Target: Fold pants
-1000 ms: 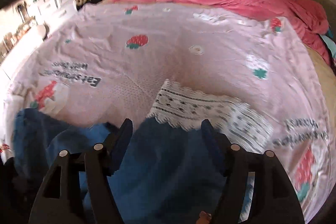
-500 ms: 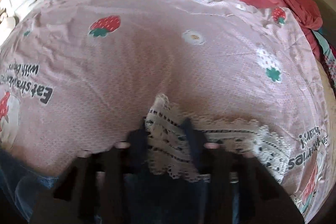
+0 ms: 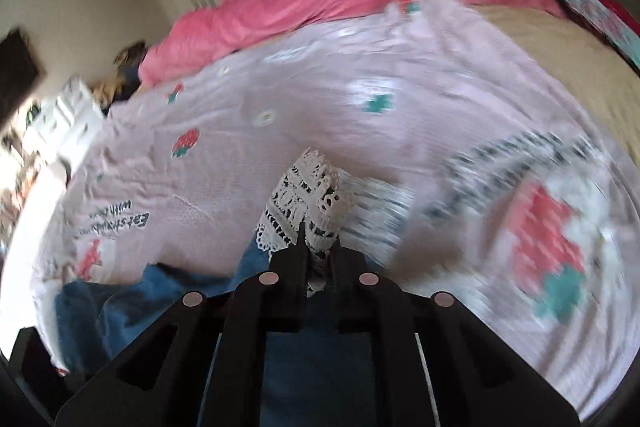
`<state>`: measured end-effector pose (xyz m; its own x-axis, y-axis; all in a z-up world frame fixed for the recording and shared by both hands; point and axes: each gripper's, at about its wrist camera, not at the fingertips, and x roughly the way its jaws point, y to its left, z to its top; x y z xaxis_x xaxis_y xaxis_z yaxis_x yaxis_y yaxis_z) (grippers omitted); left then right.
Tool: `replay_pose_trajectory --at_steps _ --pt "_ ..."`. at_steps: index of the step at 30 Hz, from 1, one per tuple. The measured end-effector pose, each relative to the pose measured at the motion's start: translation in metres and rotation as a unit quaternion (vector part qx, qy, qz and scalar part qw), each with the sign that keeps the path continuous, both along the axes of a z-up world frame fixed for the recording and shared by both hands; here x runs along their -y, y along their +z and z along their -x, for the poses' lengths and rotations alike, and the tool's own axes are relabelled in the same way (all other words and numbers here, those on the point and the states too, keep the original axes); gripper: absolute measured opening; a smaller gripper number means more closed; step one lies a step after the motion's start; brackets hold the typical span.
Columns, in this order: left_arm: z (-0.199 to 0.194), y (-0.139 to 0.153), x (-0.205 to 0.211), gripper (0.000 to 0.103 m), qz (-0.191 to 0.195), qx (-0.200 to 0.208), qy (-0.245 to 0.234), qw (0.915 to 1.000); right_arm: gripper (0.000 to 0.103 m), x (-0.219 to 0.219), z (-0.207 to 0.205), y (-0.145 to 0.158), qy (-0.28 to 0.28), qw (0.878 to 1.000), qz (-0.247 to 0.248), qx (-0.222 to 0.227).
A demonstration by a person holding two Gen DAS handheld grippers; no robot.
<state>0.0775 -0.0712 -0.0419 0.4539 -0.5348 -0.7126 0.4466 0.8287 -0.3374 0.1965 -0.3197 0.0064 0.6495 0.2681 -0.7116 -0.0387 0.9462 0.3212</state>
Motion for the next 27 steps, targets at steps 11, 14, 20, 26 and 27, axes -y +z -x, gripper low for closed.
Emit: replay_pose_trajectory --at_steps 11,14,20,26,27 --pt "0.017 0.003 0.000 0.001 -0.033 0.040 -0.048 0.9975 0.008 0.061 0.128 -0.016 -0.031 0.998 -0.055 -0.026" --pt "0.021 0.002 0.008 0.001 -0.061 0.059 -0.057 0.9947 0.011 0.061 0.139 -0.027 -0.020 0.997 -0.057 -0.048" --pt "0.016 0.000 0.011 0.001 -0.071 0.058 -0.058 0.9941 0.038 0.074 0.150 -0.036 -0.040 0.994 -0.087 -0.053" --pt "0.025 0.004 0.009 0.000 -0.069 0.058 -0.061 0.9941 0.013 0.085 0.147 -0.047 -0.042 0.992 -0.099 -0.064" --pt "0.028 0.008 0.006 0.000 -0.064 0.063 -0.061 0.9941 0.012 0.086 0.150 -0.045 -0.041 0.992 -0.101 -0.062"
